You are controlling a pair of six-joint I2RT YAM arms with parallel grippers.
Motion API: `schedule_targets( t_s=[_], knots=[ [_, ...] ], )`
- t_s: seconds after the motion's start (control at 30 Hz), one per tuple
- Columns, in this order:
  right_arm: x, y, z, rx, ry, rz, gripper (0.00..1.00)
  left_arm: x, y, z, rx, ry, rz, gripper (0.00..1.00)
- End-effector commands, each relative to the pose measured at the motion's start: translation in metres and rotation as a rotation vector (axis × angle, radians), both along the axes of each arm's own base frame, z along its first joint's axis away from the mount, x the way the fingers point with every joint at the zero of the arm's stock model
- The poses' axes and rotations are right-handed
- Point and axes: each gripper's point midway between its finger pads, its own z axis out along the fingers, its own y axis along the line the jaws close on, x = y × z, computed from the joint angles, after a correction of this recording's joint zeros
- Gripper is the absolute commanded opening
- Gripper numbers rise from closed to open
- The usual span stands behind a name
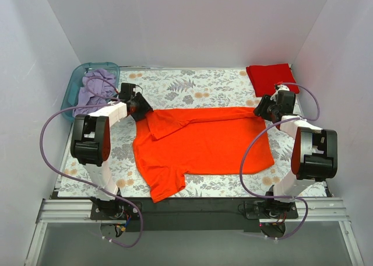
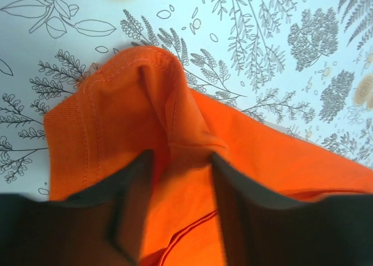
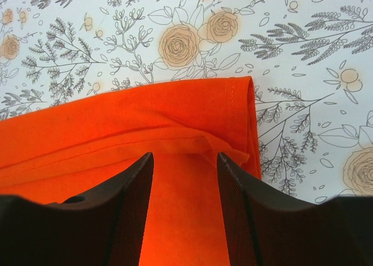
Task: Fold and stack the t-shirts
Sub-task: Fold the tshirt
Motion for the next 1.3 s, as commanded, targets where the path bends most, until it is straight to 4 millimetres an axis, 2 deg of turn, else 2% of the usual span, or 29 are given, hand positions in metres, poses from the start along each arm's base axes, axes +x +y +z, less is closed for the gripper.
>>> schedule_targets(
  t_s=[0.0, 0.07, 0.1, 0.17, 0.2, 0.23, 0.27, 0.33, 0.37, 0.43, 0.53, 0.6, 0.77, 0.87, 0.9, 0.97, 1.03, 1.07, 1.13, 1.17, 1.2, 1.27],
  knots=[
    [0.005, 0.004, 0.015, 0.03, -0.062, 0.001, 0.55, 0.013, -0.003, 0.02, -0.014, -0.056, -0.011, 0.36],
    [0.002, 0.003, 0.014, 0.031, -0.061, 0.001, 0.54, 0.011, -0.003, 0.03, -0.016, -0.076, -0.011, 0.25],
    [0.002, 0.003, 0.014, 0.031, -0.061, 0.002, 0.54, 0.008, -0.002, 0.032, -0.015, -0.079, -0.01, 0.16],
    [0.0, 0.003, 0.014, 0.028, -0.062, 0.01, 0.54, -0.003, -0.001, 0.032, -0.017, -0.073, -0.01, 0.1],
    [0.001, 0.003, 0.014, 0.026, -0.066, 0.013, 0.54, -0.006, 0.0, 0.042, -0.02, -0.095, -0.005, 0.05],
    [0.0, 0.004, 0.015, 0.026, -0.067, 0.018, 0.54, -0.011, 0.0, 0.044, -0.026, -0.095, 0.004, 0.01],
    [0.0, 0.003, 0.014, 0.023, -0.066, 0.021, 0.54, -0.02, 0.002, 0.037, -0.026, -0.075, 0.012, 0.01],
    [-0.002, 0.004, 0.013, 0.025, -0.065, 0.025, 0.54, -0.029, 0.004, 0.043, -0.029, -0.086, 0.031, 0.0],
    [-0.003, 0.004, 0.012, 0.024, -0.062, 0.028, 0.54, -0.037, 0.008, 0.036, -0.019, -0.069, 0.043, 0.0],
    [-0.005, 0.005, 0.01, 0.025, -0.059, 0.029, 0.54, -0.042, 0.011, 0.036, -0.011, -0.071, 0.059, 0.0],
    [-0.007, 0.004, 0.008, 0.023, -0.055, 0.029, 0.54, -0.054, 0.014, 0.022, -0.009, -0.036, 0.078, 0.0],
    [-0.009, 0.005, 0.004, 0.022, -0.047, 0.032, 0.54, -0.061, 0.016, 0.008, -0.005, -0.009, 0.101, 0.04],
    [-0.011, 0.006, -0.001, 0.02, -0.035, 0.046, 0.54, -0.06, 0.029, -0.012, 0.031, 0.008, 0.17, 0.11],
    [-0.008, 0.007, 0.007, 0.008, -0.059, 0.066, 0.54, -0.051, 0.036, -0.003, 0.017, -0.022, 0.197, 0.2],
    [-0.007, 0.008, 0.01, 0.006, -0.066, 0.073, 0.54, -0.047, 0.039, 0.002, 0.015, -0.042, 0.198, 0.3],
    [-0.001, 0.009, 0.019, 0.008, -0.091, 0.092, 0.54, -0.033, 0.038, 0.016, 0.011, -0.08, 0.185, 0.39],
    [0.004, 0.014, 0.027, 0.021, -0.11, 0.115, 0.54, -0.024, 0.037, 0.02, 0.018, -0.092, 0.167, 0.47],
    [0.01, 0.015, 0.032, 0.026, -0.124, 0.122, 0.54, -0.015, 0.036, 0.027, 0.016, -0.114, 0.163, 0.48],
    [0.016, 0.016, 0.037, 0.034, -0.134, 0.126, 0.54, -0.009, 0.037, 0.02, 0.028, -0.099, 0.154, 0.48],
    [0.023, 0.015, 0.039, 0.038, -0.139, 0.122, 0.53, -0.001, 0.036, 0.025, 0.029, -0.113, 0.15, 0.48],
    [0.026, 0.014, 0.04, 0.042, -0.141, 0.119, 0.53, 0.001, 0.036, 0.014, 0.036, -0.09, 0.146, 0.48],
    [0.033, 0.013, 0.037, 0.046, -0.134, 0.113, 0.53, 0.006, 0.031, 0.014, 0.018, -0.086, 0.123, 0.47]
  ],
)
